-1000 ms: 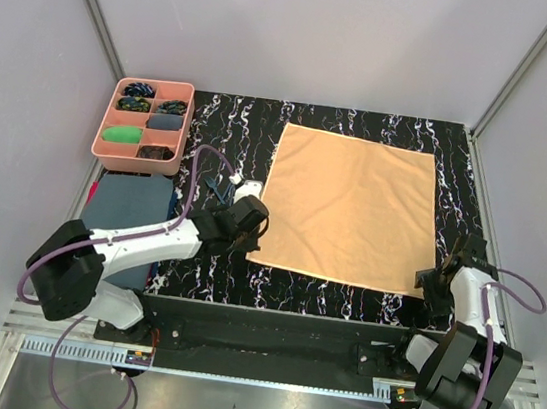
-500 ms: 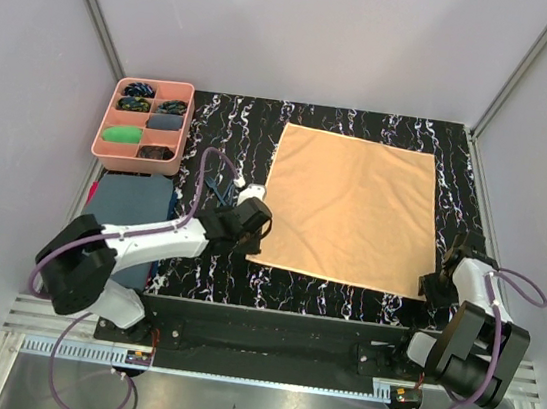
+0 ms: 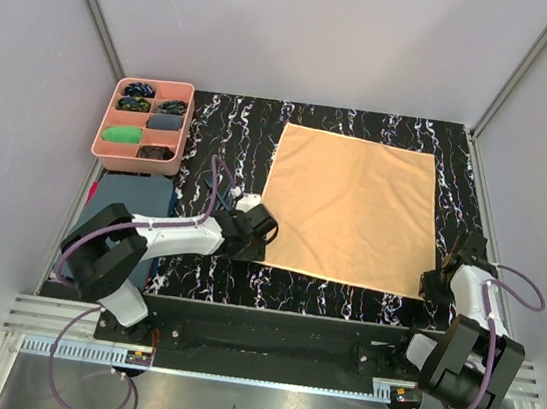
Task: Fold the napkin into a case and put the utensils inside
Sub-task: Fold and flatten the napkin at the center of the board.
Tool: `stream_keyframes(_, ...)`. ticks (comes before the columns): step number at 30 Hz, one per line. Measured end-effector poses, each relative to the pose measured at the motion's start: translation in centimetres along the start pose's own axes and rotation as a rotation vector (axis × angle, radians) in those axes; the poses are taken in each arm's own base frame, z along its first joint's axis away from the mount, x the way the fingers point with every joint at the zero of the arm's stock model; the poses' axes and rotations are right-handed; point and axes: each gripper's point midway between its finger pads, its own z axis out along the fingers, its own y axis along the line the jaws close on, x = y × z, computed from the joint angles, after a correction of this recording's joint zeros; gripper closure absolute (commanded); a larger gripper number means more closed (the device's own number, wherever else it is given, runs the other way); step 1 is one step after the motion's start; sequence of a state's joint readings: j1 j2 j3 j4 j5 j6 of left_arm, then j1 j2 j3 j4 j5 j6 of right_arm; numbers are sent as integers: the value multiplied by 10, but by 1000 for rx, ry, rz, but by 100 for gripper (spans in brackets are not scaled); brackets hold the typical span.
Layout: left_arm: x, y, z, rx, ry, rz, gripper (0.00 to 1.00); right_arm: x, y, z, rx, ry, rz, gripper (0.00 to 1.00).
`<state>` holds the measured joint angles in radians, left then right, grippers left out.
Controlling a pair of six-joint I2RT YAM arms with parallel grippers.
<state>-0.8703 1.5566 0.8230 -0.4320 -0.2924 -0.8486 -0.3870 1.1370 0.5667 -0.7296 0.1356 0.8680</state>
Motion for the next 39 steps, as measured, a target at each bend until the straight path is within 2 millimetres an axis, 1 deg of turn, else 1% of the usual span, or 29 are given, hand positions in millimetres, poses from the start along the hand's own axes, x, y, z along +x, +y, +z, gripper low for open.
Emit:
stream_keyframes(4,-5,-6,4,-8,-5,-33,45,1,3,-1,-18,5,-6,90)
stream_keyframes(6,-6,-6,4,-13,-9,-49,50,1,5,-1,-31,7,-9,91)
stream_keyframes(8,-6,-5,5,-21,-13,-65,53,0,6,-3,-42,0,-11,91)
stream_keyframes(12,-6,-3,6,-59,-24,-80,53,-3,10,-7,-72,-22,-10,91)
stream_keyframes(16,-4,-4,7,-124,-42,-43,53,-5,12,-10,-92,-34,-11,91)
stream_keyframes(21,-1,-14,8,-155,-61,-53,57,-1,13,-10,-107,-21,-16,90)
stream_keyframes(22,-1,-14,8,-159,-64,-58,58,-1,14,-10,-109,-20,-17,90)
stream_keyframes(23,-1,-14,8,-162,-68,-64,65,-2,14,-10,-112,-22,-19,90)
stream_keyframes(25,0,-14,8,-169,-75,-75,74,-2,15,-11,-117,-26,-21,90)
stream_keyframes(26,0,-14,8,-171,-79,-78,81,-3,15,-11,-121,-28,-22,91)
stream_keyframes(29,0,-13,8,-181,-89,-87,94,-3,19,-12,-139,-31,-26,91)
stream_keyframes(32,-1,-12,6,-184,-101,-93,100,-2,21,-14,-157,-25,-34,92)
stream_keyframes(34,-1,-10,4,-179,-105,-94,100,-3,21,-15,-165,-31,-38,96)
stream_keyframes(36,1,-5,1,-186,-99,-72,100,-4,24,-20,-189,-43,-44,98)
stream_keyframes(37,2,-2,-2,-190,-97,-61,100,-4,26,-22,-207,-47,-48,100)
stream_keyframes(39,0,4,-11,-192,-98,-19,100,-5,29,-29,-243,-58,-56,100)
